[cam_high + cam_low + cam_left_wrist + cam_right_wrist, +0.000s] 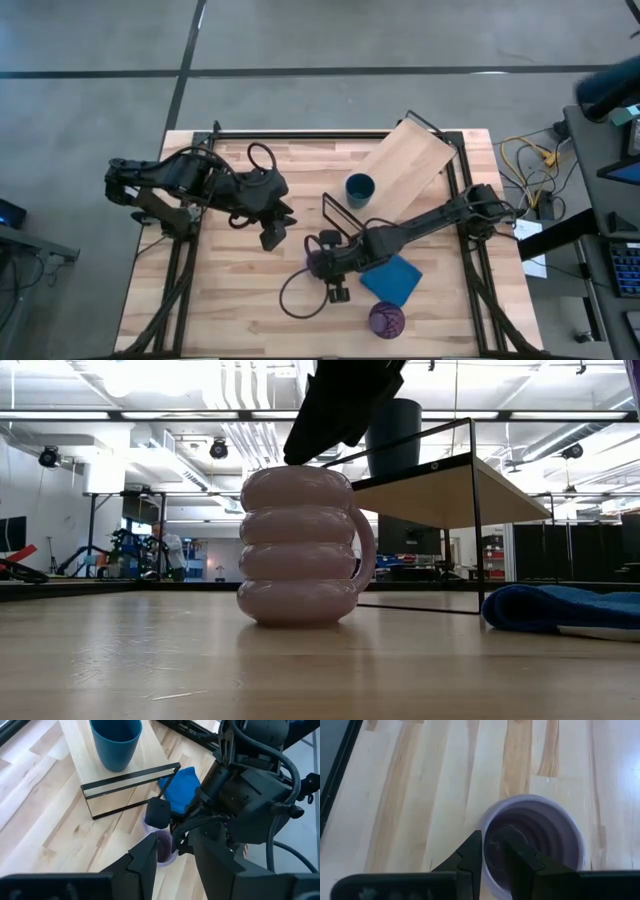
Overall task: Stack small to large cups/mugs on shelf
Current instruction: Put the purple mug on the shelf
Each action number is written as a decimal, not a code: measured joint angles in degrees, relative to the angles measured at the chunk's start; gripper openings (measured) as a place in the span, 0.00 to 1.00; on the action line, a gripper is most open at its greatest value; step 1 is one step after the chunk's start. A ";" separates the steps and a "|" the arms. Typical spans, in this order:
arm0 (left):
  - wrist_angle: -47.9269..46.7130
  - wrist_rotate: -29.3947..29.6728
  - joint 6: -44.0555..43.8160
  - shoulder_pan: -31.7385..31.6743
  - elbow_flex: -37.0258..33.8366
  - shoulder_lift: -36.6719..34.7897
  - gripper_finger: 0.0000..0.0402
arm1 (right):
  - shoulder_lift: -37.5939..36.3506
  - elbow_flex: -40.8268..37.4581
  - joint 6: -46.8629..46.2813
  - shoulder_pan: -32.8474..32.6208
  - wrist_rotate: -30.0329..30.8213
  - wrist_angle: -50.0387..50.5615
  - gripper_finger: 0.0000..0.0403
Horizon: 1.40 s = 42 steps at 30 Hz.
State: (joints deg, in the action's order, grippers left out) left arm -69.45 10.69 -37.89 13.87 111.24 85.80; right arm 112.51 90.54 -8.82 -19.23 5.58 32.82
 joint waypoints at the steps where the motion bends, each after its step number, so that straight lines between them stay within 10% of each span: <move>1: 0.00 -0.02 0.70 0.00 0.00 0.00 0.28 | -0.02 0.00 0.00 0.11 -0.01 0.01 0.16; 42: 0.00 0.03 2.34 0.00 -0.07 0.00 0.28 | -0.68 -3.00 -0.01 0.41 -2.29 0.31 0.16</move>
State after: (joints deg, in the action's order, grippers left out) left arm -69.45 10.72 -35.55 13.87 111.18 85.80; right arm 111.83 87.55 -8.83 -18.82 3.29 33.13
